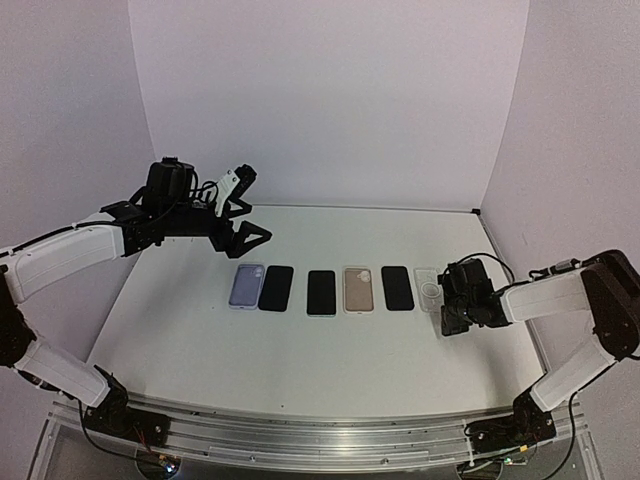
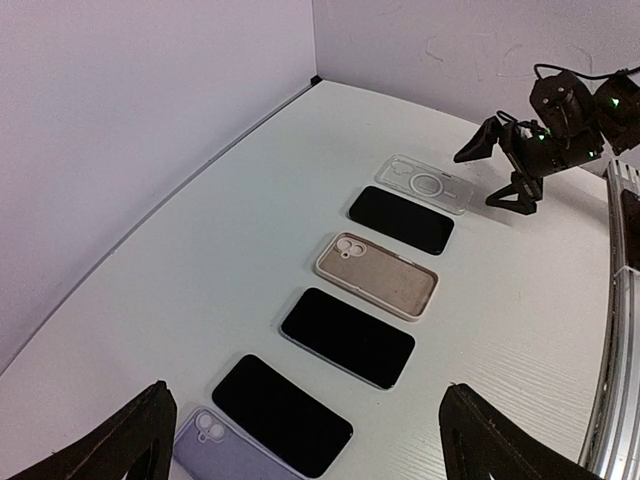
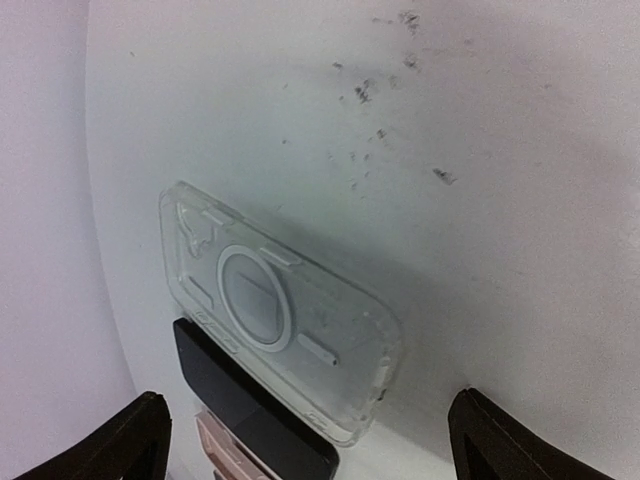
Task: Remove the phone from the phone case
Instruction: Place the phone case at the center of the board, then reset both arms
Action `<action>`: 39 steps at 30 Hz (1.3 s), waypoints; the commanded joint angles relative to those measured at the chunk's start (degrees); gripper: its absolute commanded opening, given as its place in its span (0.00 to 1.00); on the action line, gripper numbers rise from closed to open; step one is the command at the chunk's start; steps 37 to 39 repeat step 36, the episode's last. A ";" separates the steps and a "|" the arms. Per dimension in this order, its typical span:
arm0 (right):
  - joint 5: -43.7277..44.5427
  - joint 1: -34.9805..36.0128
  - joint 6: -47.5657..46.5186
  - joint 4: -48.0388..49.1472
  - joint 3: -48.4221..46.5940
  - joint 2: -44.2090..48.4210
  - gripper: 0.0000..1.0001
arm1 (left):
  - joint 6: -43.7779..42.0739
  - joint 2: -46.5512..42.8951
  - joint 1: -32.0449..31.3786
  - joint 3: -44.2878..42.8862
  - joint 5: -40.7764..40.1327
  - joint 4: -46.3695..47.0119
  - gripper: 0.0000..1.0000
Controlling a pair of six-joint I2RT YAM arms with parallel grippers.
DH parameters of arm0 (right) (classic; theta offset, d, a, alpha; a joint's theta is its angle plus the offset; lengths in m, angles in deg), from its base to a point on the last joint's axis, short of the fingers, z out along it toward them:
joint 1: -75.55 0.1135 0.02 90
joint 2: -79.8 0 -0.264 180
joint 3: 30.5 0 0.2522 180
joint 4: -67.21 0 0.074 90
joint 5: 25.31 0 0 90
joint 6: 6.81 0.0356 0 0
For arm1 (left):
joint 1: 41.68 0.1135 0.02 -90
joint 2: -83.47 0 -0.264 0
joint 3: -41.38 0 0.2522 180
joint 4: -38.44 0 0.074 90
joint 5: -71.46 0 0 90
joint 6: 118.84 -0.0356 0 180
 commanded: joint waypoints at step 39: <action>4.60 -17.55 -85.09 5.71 24.75 37.21 0.98 | 28.52 -20.86 30.86 47.58 -25.72 22.40 0.99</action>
